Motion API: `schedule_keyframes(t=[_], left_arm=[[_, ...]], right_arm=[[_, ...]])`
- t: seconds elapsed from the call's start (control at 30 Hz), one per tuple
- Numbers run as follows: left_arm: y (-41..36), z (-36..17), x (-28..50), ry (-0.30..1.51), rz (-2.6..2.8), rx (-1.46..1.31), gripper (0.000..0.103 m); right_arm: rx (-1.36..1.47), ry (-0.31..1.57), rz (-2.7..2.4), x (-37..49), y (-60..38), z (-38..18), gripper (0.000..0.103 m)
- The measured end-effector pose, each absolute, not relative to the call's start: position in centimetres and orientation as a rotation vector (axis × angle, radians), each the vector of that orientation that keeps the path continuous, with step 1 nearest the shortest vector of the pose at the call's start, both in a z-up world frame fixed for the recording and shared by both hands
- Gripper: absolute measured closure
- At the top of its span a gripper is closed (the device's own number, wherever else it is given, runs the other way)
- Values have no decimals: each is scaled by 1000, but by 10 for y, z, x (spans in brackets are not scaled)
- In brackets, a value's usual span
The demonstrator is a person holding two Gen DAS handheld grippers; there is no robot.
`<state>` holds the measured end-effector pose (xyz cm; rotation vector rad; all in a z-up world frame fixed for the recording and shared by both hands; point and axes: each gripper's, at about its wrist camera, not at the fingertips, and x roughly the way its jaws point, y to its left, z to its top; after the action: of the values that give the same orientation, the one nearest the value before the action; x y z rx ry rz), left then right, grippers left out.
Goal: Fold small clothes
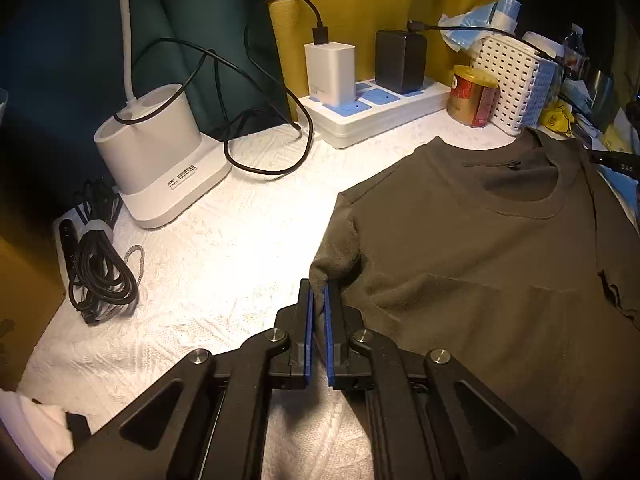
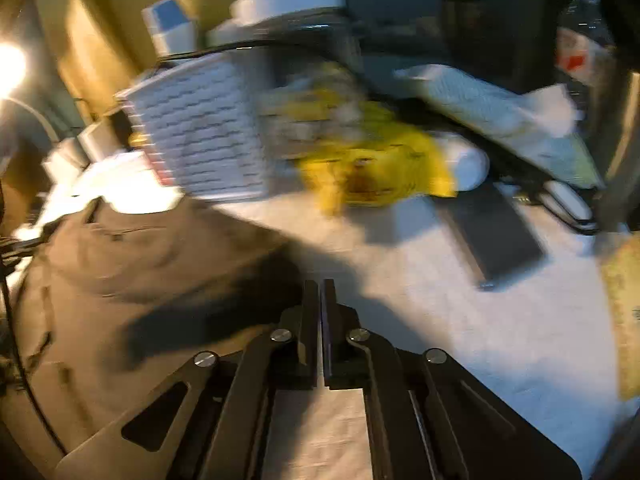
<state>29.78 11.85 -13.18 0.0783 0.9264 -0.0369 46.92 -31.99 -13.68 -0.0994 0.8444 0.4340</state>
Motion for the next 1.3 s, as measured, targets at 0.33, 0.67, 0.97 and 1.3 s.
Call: schedule_keyframes(t=[0.33,0.67,0.97,1.3], left_arm=[[122,-116,288,884,38,52,93],[118,-130,286,931,48,36,48],[118,-122,266,918,66,38,47],[84,-112,207,908,-28,22,46]], right_arm=[[-86,810,485,453,-316,-113,49],[-202,833,464,469,-278,-135,83],[-236,827,399,466,-290,-129,72],[-289,795,439,382,-298,-107,43]])
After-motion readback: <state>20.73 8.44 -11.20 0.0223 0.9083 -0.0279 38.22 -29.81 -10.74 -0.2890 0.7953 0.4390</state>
